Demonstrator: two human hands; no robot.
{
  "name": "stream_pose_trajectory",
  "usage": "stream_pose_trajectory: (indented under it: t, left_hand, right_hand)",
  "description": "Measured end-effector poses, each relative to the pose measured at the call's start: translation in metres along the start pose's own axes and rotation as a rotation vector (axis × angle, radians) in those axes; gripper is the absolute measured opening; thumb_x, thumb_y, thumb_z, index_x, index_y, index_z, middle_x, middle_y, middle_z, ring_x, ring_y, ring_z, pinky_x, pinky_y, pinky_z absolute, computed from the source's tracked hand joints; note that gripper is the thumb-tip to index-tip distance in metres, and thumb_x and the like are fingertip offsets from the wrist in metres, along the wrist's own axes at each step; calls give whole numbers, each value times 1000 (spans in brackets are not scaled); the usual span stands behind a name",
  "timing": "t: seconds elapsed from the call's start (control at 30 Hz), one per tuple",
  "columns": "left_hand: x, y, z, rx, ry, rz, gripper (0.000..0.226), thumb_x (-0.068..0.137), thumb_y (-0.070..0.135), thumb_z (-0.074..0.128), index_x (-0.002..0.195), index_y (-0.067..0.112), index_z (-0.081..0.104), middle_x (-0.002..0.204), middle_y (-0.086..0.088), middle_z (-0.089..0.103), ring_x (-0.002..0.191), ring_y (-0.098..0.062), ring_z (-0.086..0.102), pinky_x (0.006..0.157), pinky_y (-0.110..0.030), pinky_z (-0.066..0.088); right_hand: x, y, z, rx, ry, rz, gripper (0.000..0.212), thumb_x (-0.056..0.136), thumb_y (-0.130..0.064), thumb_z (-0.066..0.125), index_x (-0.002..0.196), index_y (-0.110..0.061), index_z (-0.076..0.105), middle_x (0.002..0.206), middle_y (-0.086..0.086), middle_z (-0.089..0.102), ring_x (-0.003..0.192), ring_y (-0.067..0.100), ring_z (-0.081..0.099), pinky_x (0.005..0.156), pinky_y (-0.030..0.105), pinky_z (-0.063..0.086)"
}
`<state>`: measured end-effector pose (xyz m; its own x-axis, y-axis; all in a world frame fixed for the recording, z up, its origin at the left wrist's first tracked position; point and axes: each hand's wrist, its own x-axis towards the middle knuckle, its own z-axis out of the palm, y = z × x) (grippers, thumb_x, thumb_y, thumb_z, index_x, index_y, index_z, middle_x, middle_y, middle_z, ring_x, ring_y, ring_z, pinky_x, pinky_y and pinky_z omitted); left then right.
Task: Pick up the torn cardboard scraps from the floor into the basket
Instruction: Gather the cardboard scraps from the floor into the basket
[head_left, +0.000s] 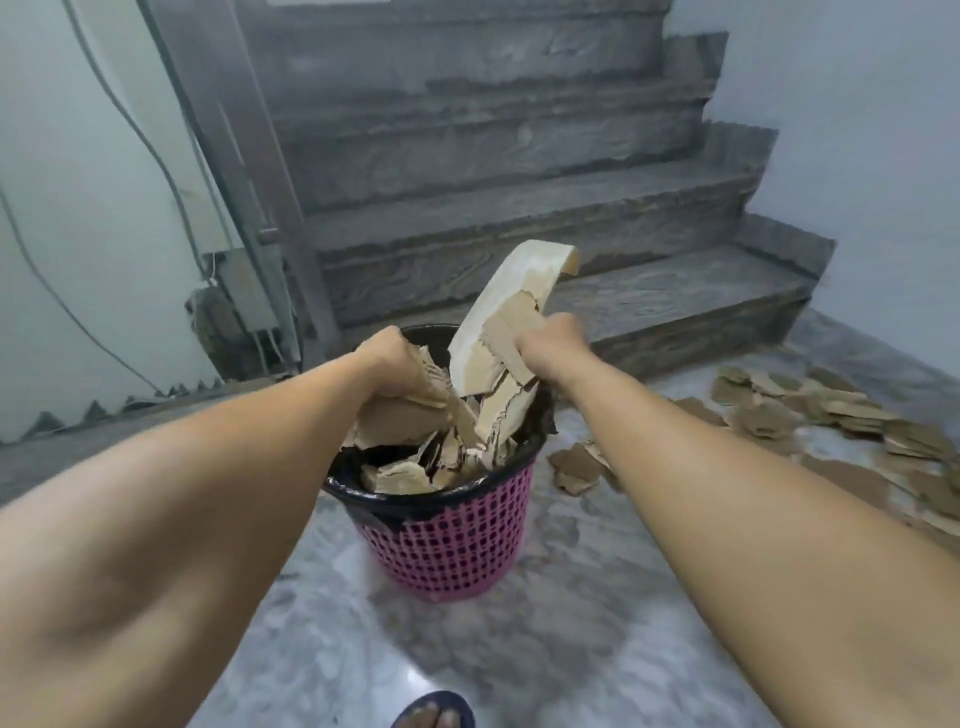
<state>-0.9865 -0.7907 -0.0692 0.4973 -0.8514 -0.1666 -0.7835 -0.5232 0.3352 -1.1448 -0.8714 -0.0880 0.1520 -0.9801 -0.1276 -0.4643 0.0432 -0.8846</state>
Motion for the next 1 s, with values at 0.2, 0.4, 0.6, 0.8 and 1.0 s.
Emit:
stream_pose_trajectory:
  t: [0.2, 0.4, 0.6, 0.8, 1.0]
  left_hand:
    - [21, -51, 26, -112, -9, -45, 90, 75, 43, 77, 143, 7, 31, 141, -12, 45, 126, -30, 47, 102, -39, 42]
    - [23, -88, 42, 195, 84, -201, 90, 79, 52, 69, 145, 11, 23, 155, -17, 15, 144, -38, 12, 113, -61, 18]
    - [27, -96, 51, 45, 132, -242, 97, 75, 53, 72, 145, 6, 24, 153, -20, 19, 141, -40, 18, 113, -50, 29]
    - [32, -82, 51, -35, 90, -112, 101, 72, 62, 70, 147, 7, 29, 158, -16, 13, 144, -36, 17, 117, -48, 25]
    - [23, -61, 69, 213, -12, -160, 102, 79, 78, 43, 152, 13, 16, 161, -12, -2, 148, -32, -8, 117, -55, 1]
  right_hand:
    - [-5, 21, 39, -279, 4, -76, 50, 89, -35, 65, 127, -5, 53, 129, 16, 57, 121, 34, 53, 95, 37, 45]
    - [-9, 44, 28, -471, 79, 41, 53, 81, -18, 65, 130, -5, 49, 131, 19, 51, 120, 38, 52, 92, 42, 49]
    - [-9, 63, 22, -17, -134, 349, 8, 82, 7, 53, 82, 1, 48, 81, 22, 61, 30, 27, 57, 29, 20, 39]
    - [7, 76, 19, 145, 34, 353, 30, 78, 9, 55, 107, 7, 61, 101, 18, 65, 48, 30, 64, 35, 29, 50]
    - [0, 78, -4, 387, -206, 422, 35, 92, -13, 66, 121, 4, 56, 106, 20, 66, 87, 35, 69, 46, 49, 57]
